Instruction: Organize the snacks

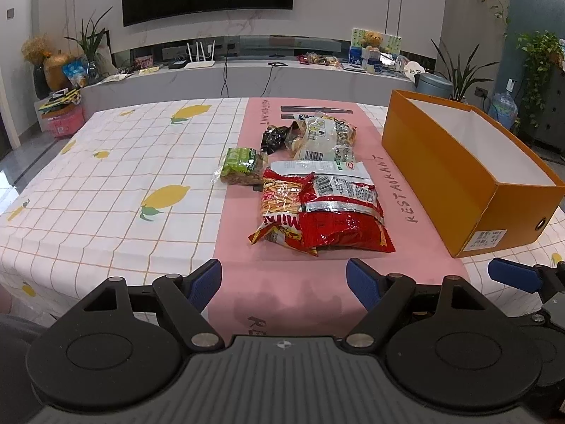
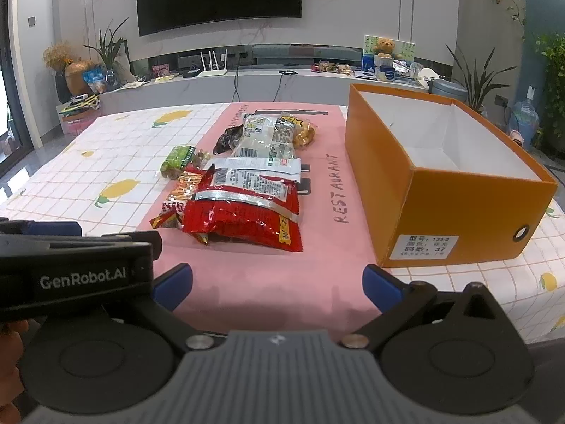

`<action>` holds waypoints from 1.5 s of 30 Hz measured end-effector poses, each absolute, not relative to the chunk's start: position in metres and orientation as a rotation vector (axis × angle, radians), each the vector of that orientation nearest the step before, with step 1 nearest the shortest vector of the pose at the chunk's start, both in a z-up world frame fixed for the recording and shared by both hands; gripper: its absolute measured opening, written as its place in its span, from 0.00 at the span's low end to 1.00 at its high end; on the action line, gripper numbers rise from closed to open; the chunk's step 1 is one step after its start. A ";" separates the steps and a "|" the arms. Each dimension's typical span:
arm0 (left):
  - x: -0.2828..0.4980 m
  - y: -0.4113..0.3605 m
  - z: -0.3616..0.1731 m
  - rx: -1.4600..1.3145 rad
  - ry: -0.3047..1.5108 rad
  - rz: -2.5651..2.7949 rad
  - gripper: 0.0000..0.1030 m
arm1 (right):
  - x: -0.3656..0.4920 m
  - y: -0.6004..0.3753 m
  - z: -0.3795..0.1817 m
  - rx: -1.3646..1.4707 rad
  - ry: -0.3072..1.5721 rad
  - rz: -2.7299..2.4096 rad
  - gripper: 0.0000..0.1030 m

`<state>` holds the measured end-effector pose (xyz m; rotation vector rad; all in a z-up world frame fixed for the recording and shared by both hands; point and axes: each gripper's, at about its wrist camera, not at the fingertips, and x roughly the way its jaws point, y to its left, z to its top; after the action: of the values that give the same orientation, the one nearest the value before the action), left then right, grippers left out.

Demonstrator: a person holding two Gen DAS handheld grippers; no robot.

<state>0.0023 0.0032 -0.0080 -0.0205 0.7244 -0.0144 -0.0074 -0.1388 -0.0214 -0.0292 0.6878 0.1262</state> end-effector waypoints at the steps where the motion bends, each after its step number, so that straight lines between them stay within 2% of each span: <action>1: 0.002 0.002 -0.008 -0.015 0.721 -0.013 0.91 | -0.007 -0.138 -0.022 -0.032 0.688 0.126 0.97; 45: 0.002 0.001 -0.010 0.020 0.722 -0.001 0.91 | -0.008 -0.135 -0.024 -0.052 0.696 0.126 0.97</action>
<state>0.0016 0.0010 -0.0097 0.0204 0.7218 -0.0008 -0.0077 -0.1346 -0.0243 -0.0522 0.6963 0.1259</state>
